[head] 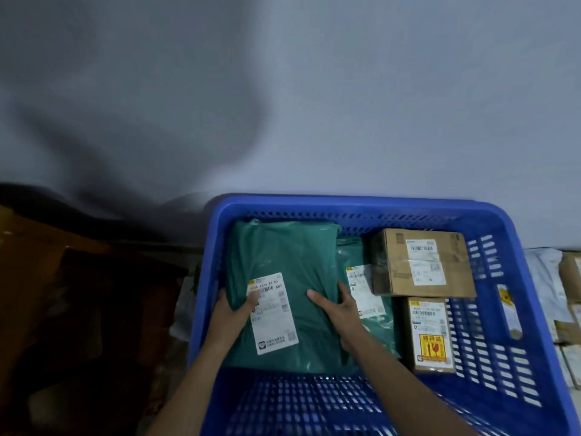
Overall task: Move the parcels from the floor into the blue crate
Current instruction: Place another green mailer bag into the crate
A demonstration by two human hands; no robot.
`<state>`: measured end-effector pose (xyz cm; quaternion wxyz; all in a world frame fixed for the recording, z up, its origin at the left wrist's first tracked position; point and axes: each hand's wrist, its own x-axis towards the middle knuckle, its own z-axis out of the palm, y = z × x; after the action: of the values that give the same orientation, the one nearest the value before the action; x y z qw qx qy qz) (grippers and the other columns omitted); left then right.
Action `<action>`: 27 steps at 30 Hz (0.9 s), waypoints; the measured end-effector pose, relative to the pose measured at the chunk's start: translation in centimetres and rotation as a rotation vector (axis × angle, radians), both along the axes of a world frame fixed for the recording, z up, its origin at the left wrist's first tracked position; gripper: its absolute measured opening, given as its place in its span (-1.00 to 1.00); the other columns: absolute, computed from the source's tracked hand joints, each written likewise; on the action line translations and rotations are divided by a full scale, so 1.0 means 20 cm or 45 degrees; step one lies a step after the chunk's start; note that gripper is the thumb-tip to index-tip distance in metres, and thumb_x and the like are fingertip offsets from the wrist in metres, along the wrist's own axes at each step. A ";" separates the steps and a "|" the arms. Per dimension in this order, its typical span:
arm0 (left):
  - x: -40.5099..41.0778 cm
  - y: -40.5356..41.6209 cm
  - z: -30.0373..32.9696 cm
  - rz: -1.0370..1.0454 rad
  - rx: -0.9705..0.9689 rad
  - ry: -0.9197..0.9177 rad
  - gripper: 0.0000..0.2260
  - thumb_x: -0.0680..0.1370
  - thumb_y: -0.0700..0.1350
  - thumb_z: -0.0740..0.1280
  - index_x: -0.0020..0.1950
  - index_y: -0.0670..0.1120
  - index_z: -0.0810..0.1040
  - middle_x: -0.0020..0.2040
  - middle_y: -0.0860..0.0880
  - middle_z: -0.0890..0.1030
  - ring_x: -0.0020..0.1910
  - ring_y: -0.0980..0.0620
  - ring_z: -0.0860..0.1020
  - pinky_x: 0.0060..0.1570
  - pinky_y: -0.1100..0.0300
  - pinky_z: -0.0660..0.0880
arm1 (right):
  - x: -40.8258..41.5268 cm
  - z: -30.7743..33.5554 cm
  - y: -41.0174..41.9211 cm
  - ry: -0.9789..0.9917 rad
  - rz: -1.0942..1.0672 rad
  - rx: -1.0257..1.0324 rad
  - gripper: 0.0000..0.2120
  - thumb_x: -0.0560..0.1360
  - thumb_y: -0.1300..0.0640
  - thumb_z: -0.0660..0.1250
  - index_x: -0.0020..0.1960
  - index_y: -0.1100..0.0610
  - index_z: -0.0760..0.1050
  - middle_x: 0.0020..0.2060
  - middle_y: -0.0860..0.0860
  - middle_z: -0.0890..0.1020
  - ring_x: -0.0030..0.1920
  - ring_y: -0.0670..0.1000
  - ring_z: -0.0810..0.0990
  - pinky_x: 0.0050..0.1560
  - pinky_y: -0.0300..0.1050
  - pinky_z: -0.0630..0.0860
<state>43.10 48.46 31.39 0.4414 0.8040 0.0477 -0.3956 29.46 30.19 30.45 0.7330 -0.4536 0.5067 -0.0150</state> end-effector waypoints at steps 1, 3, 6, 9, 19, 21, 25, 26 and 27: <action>0.00 -0.01 -0.02 -0.011 0.009 -0.058 -0.25 0.35 0.24 0.46 0.43 -0.07 0.33 0.30 -0.01 0.51 0.20 -0.01 0.52 0.23 0.09 0.45 | 0.02 -0.03 0.00 0.001 -0.002 0.001 -0.37 0.29 0.14 0.59 0.29 0.02 0.44 0.10 0.03 0.65 0.02 0.01 0.67 -0.06 -0.15 0.64; -0.03 -0.03 -0.04 -0.027 0.106 -0.210 -0.36 0.47 0.09 0.40 0.45 -0.14 0.27 0.30 -0.06 0.50 0.22 -0.06 0.51 0.19 0.14 0.43 | 0.05 -0.08 -0.01 -0.003 -0.006 0.017 -0.38 0.29 0.15 0.59 0.30 0.05 0.46 0.10 0.04 0.66 0.04 0.03 0.67 0.03 -0.07 0.63; -0.10 -0.04 -0.08 -0.139 0.336 -0.432 -0.38 0.56 0.02 0.30 0.51 -0.18 0.14 0.43 -0.18 0.36 0.34 -0.17 0.42 0.28 0.00 0.42 | 0.05 -0.16 0.01 0.013 -0.018 -0.004 -0.37 0.30 0.15 0.59 0.31 0.02 0.45 0.08 -0.01 0.65 0.04 -0.01 0.66 0.04 -0.07 0.63; -0.21 -0.10 -0.09 -0.464 0.379 -0.754 -0.47 0.54 -0.19 0.32 0.48 -0.17 0.26 0.47 -0.15 0.25 0.40 -0.15 0.32 0.37 -0.02 0.35 | 0.08 -0.24 0.07 0.096 -0.017 -0.127 -0.25 0.23 -0.03 0.62 0.35 -0.02 0.40 0.14 -0.04 0.62 0.10 -0.03 0.63 0.12 -0.02 0.61; -0.24 -0.03 -0.16 -1.017 0.613 -0.600 -0.37 0.57 -0.19 0.22 0.57 -0.01 0.00 0.57 -0.01 -0.20 0.55 -0.12 -0.08 0.52 0.03 0.06 | 0.05 -0.29 0.06 0.408 0.504 -0.512 -0.08 0.27 -0.10 0.54 0.50 0.05 0.18 0.26 0.04 0.51 0.24 0.09 0.51 0.24 0.05 0.50; -0.23 -0.02 -0.16 -1.036 0.604 -0.563 -0.36 0.57 -0.21 0.21 0.57 0.01 -0.04 0.56 0.03 -0.26 0.55 -0.10 -0.13 0.53 0.07 0.02 | 0.01 -0.29 0.10 0.407 0.523 -0.565 -0.08 0.31 0.00 0.54 0.52 0.08 0.13 0.28 0.05 0.51 0.25 0.09 0.50 0.24 0.00 0.48; -0.23 0.00 -0.20 -1.073 0.587 -0.603 -0.35 0.56 -0.21 0.22 0.57 -0.01 -0.03 0.52 0.06 -0.31 0.55 -0.10 -0.14 0.52 0.05 0.03 | 0.03 -0.33 0.12 0.491 0.527 -0.643 -0.16 0.36 0.06 0.51 0.51 0.09 0.14 0.24 0.08 0.54 0.20 0.13 0.54 0.14 -0.04 0.51; -0.23 0.00 -0.20 -1.068 0.582 -0.607 -0.34 0.55 -0.21 0.23 0.57 -0.01 -0.02 0.53 0.06 -0.30 0.55 -0.11 -0.12 0.52 0.04 0.04 | 0.05 -0.33 0.11 0.500 0.529 -0.629 -0.17 0.34 0.06 0.52 0.49 0.08 0.17 0.24 0.08 0.55 0.19 0.13 0.55 0.14 -0.03 0.52; -0.23 0.00 -0.20 -1.063 0.583 -0.608 -0.34 0.55 -0.21 0.23 0.57 -0.02 -0.01 0.54 0.04 -0.27 0.55 -0.12 -0.11 0.52 0.04 0.05 | 0.05 -0.32 0.10 0.502 0.544 -0.614 -0.17 0.33 0.04 0.53 0.48 0.08 0.19 0.23 0.09 0.55 0.19 0.13 0.54 0.15 -0.01 0.52</action>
<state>38.42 48.43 27.39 0.0582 0.8981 -0.2928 -0.3230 30.47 32.22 24.04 0.4803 -0.7027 0.5139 0.1070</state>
